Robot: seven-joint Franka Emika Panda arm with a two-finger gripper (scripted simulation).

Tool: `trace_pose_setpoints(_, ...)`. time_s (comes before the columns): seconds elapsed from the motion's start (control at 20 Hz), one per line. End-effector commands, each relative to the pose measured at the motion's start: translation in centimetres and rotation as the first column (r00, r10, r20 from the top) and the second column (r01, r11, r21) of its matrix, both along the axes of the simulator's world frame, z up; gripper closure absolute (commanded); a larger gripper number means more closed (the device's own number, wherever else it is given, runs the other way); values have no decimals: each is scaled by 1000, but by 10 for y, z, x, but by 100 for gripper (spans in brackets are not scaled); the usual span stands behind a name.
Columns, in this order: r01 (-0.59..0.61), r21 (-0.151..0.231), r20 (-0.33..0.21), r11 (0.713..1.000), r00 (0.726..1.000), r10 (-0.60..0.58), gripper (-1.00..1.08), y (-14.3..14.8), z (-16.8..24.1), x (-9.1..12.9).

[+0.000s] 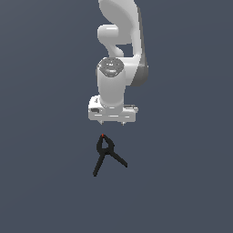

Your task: Pick up the object and move it to a goal position.

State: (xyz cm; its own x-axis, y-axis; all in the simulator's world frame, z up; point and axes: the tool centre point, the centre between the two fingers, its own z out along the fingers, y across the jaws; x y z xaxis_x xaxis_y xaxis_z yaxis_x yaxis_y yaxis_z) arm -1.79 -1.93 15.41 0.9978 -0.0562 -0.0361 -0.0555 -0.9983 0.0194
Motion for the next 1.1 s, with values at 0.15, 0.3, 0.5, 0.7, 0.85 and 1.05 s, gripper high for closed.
trace_pose_setpoints(0.15, 6, 2, 2, 1000, 1000, -6, -20, -1, 3, 1)
trace_pose_setpoints(0.3, 13, 4, 5, 1000, 1000, -13, -20, -1, 7, 3)
trace_pose_setpoints(0.5, 14, 3, 6, 1000, 1000, -14, -20, -2, 6, 4)
trace_pose_setpoints(0.7, 22, 0, 14, 1000, 1000, -22, -20, -4, 3, 11)
trace_pose_setpoints(0.85, 32, -5, 24, 999, 999, -32, -20, -7, -1, 20)
trace_pose_setpoints(1.05, 51, -14, 45, 999, 998, -50, -20, -14, -8, 38)
